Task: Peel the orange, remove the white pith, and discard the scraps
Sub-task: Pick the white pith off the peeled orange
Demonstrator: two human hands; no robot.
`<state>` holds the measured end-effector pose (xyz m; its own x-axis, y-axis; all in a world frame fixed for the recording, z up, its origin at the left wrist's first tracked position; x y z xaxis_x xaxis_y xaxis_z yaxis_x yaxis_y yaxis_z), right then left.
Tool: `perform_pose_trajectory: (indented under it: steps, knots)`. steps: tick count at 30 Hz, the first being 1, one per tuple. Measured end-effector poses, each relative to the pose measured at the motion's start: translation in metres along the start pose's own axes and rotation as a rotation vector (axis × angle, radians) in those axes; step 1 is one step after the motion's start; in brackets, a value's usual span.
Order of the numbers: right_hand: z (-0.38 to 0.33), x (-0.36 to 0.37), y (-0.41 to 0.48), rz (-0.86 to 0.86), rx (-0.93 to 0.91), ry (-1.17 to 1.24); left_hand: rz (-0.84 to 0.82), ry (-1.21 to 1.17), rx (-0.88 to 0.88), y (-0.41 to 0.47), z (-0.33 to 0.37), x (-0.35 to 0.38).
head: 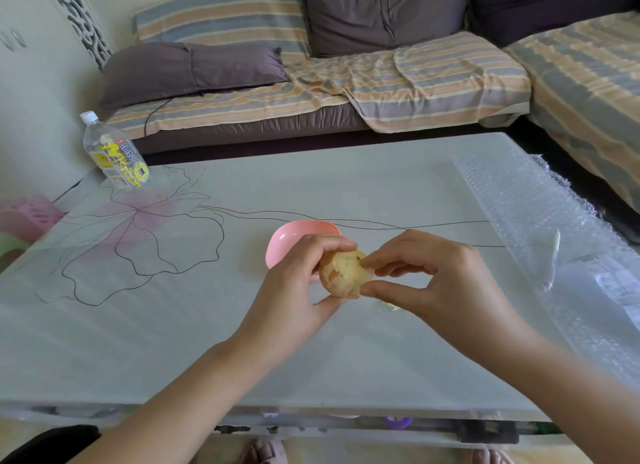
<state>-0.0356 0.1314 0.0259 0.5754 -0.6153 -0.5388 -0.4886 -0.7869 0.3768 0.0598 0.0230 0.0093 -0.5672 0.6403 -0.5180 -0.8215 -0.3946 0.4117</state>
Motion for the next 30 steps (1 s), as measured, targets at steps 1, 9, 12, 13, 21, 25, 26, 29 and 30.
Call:
perform_pose_trajectory:
  steps: [1, 9, 12, 13, 21, 25, 26, 29, 30]
  knots:
    - [-0.001, -0.002, -0.002, 0.019, -0.003, 0.004, 0.011, 0.053, 0.057, 0.001, 0.006, -0.001]
    - [-0.009, -0.018, -0.008, 0.085, 0.017, 0.011, -0.012, 0.227, 0.301, 0.003, 0.036, 0.002]
    - [-0.01, -0.021, -0.008, 0.071, 0.037, -0.014, -0.043, 0.24, 0.333, 0.003, 0.04, 0.004]
    - [-0.009, -0.022, -0.008, 0.06, 0.046, -0.015, -0.055, 0.241, 0.339, 0.003, 0.04, 0.006]
    - [-0.01, -0.026, -0.007, 0.007, 0.034, -0.042, -0.095, 0.248, 0.35, 0.001, 0.042, 0.012]
    - [-0.015, -0.028, -0.007, -0.003, -0.016, -0.063, -0.085, 0.222, 0.343, 0.001, 0.044, 0.012]
    - [-0.016, -0.028, -0.007, -0.007, -0.029, -0.065, -0.082, 0.22, 0.347, 0.0, 0.045, 0.012]
    - [-0.018, -0.027, -0.008, -0.011, -0.053, -0.056, -0.073, 0.231, 0.35, 0.0, 0.045, 0.011]
    - [-0.018, -0.028, -0.009, -0.002, -0.058, -0.053, -0.068, 0.232, 0.343, 0.0, 0.045, 0.01]
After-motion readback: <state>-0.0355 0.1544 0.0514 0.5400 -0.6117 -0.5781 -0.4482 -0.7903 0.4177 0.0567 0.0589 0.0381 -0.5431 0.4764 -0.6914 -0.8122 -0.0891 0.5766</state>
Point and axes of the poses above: each hand's wrist, its own y-axis towards the middle knuckle, its own x-axis out of the palm, z = x × y, the point moved 9 cm from there along y, towards the middle knuckle, and after that the axes turned 5 degrees about -y, right-handed, at the moved point
